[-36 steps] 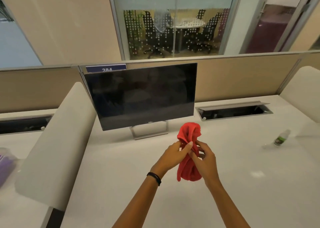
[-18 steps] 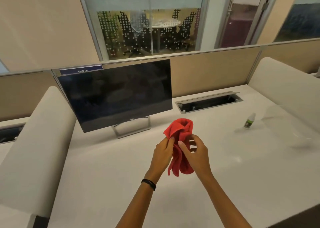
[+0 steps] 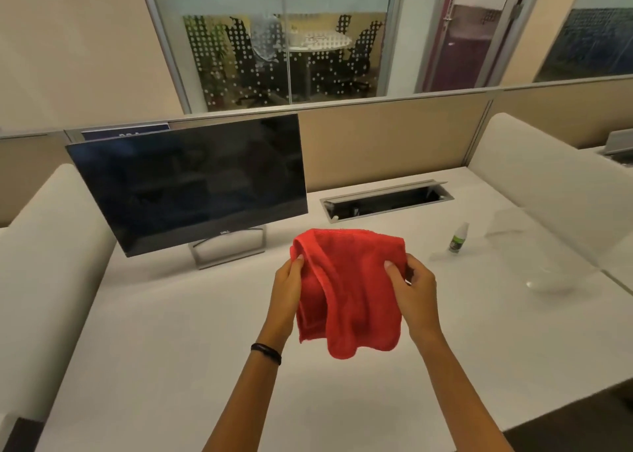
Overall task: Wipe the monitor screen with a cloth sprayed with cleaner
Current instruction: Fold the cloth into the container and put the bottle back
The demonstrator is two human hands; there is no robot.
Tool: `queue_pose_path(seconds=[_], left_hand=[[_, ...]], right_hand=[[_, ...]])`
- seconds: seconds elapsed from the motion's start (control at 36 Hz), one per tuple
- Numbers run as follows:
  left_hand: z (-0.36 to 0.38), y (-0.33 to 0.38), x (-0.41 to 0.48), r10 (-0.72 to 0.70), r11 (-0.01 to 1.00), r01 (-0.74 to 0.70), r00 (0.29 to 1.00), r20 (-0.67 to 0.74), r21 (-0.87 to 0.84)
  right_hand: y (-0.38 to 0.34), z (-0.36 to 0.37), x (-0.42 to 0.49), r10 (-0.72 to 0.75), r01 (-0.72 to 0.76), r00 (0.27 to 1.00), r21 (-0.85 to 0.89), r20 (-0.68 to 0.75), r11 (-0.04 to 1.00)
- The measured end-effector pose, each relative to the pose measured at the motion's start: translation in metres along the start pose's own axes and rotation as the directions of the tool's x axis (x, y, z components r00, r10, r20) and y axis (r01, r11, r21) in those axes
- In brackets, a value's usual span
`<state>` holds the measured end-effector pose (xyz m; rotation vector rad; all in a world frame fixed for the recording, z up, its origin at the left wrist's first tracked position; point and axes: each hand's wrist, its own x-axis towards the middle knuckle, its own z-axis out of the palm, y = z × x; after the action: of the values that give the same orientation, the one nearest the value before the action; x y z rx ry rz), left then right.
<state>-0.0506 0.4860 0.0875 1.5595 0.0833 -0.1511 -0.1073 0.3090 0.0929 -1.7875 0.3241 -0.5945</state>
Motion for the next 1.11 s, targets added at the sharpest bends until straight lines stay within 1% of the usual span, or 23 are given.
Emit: queue_pose_path(seconds=[0.11,0.25,0.42,0.56,0.61,0.67,0.69,0.75,0.81,0.86,0.94,1.03,1.06,1.11], left_hand=[[0.027,-0.003,-0.004,-0.011,0.999,0.005,0.994,-0.112,-0.050],[0.070,-0.002,-0.012,-0.022,0.992,-0.003,0.981,-0.193,-0.125],[0.122,-0.006,-0.017,-0.036,0.992,-0.006,0.946,-0.321,-0.126],[0.156,-0.009,-0.025,0.030,0.996,-0.057,0.928,-0.370,-0.063],[0.168,-0.010,-0.031,0.034,0.995,-0.065,0.927,-0.375,-0.071],[0.177,-0.010,-0.038,0.013,0.993,-0.053,0.938,-0.347,-0.108],[0.181,-0.011,-0.041,0.015,0.993,-0.049,0.951,-0.308,-0.106],[0.186,-0.013,-0.047,0.065,0.997,-0.070,0.980,-0.187,-0.020],[0.190,-0.014,-0.052,0.122,0.990,-0.113,0.987,-0.101,0.088],[0.190,-0.016,-0.054,0.148,0.980,-0.133,0.984,-0.094,0.147],[0.184,-0.015,-0.056,0.165,0.976,-0.148,0.981,-0.100,0.161],[0.173,-0.013,-0.053,0.177,0.976,-0.164,0.981,-0.084,0.141],[0.169,-0.012,-0.050,0.182,0.976,-0.171,0.980,-0.076,0.136],[0.163,-0.008,-0.042,0.193,0.974,-0.184,0.980,-0.052,0.135]], right_hand=[[0.008,-0.031,0.018,-0.002,0.002,0.999,-0.003,0.041,1.000],[0.019,-0.069,0.043,-0.032,0.034,0.995,-0.023,0.098,0.999],[0.031,-0.108,0.070,-0.067,0.071,0.994,-0.042,0.086,0.997],[0.038,-0.135,0.085,-0.073,0.078,0.987,-0.030,0.140,0.997],[0.040,-0.143,0.090,-0.062,0.065,0.987,-0.016,0.148,0.998],[0.043,-0.149,0.094,-0.037,0.037,0.986,-0.001,0.161,0.999],[0.044,-0.150,0.097,-0.022,0.021,0.985,0.004,0.169,1.000],[0.047,-0.151,0.102,0.006,-0.006,0.984,-0.001,0.180,1.000],[0.049,-0.150,0.106,0.043,-0.041,0.980,-0.016,0.194,0.999],[0.048,-0.149,0.110,0.075,-0.073,0.971,-0.019,0.226,0.997],[0.044,-0.148,0.114,0.115,-0.121,0.948,0.000,0.296,0.993],[0.045,-0.151,0.118,0.199,-0.229,0.889,0.023,0.413,0.973],[0.047,-0.153,0.121,0.210,-0.262,0.856,0.046,0.472,0.964],[0.052,-0.159,0.125,0.187,-0.286,0.791,0.082,0.583,0.955]])
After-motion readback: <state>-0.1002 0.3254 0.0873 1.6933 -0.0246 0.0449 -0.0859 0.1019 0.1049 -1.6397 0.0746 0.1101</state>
